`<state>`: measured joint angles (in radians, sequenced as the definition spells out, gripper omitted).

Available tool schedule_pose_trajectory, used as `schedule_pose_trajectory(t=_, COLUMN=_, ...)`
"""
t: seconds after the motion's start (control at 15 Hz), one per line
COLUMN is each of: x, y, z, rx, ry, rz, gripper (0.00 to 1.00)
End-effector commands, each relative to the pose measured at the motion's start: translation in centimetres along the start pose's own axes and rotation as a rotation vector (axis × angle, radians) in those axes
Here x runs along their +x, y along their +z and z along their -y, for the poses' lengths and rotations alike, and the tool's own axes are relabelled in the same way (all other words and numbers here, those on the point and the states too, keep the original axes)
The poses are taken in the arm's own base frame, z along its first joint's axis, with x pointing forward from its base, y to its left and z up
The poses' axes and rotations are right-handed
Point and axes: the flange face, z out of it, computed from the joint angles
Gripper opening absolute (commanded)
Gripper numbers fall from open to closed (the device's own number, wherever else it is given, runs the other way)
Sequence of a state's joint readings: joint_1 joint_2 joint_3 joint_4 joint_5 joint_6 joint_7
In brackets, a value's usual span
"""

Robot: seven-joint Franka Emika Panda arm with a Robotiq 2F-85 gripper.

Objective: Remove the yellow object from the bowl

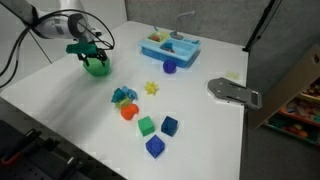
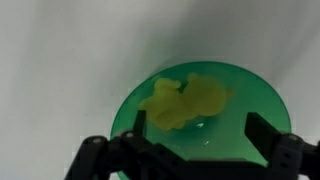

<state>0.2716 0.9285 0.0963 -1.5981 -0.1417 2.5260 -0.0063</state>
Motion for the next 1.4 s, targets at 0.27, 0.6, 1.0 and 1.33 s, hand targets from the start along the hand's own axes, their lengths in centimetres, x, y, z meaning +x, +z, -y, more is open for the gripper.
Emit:
schedule_pose_trajectory(t=0.27, x=0.5, y=2.4, z=0.9, rx=-0.061, ry=-0.093, rz=0.002, gripper=1.0)
schedule_pose_trajectory(t=0.6, x=0.9, y=3.4, z=1.3, rx=-0.086, ry=-0.131, rz=-0.01, gripper=1.0)
schedule_pose_trajectory(t=1.0, x=1.4, y=4.5, z=1.2, rx=-0.076, ry=-0.151, rz=-0.031, gripper=1.0)
schedule_pose_trajectory(t=1.33, x=1.4, y=5.0, z=0.7, rx=-0.079, ry=-0.154, rz=-0.026, gripper=0.56)
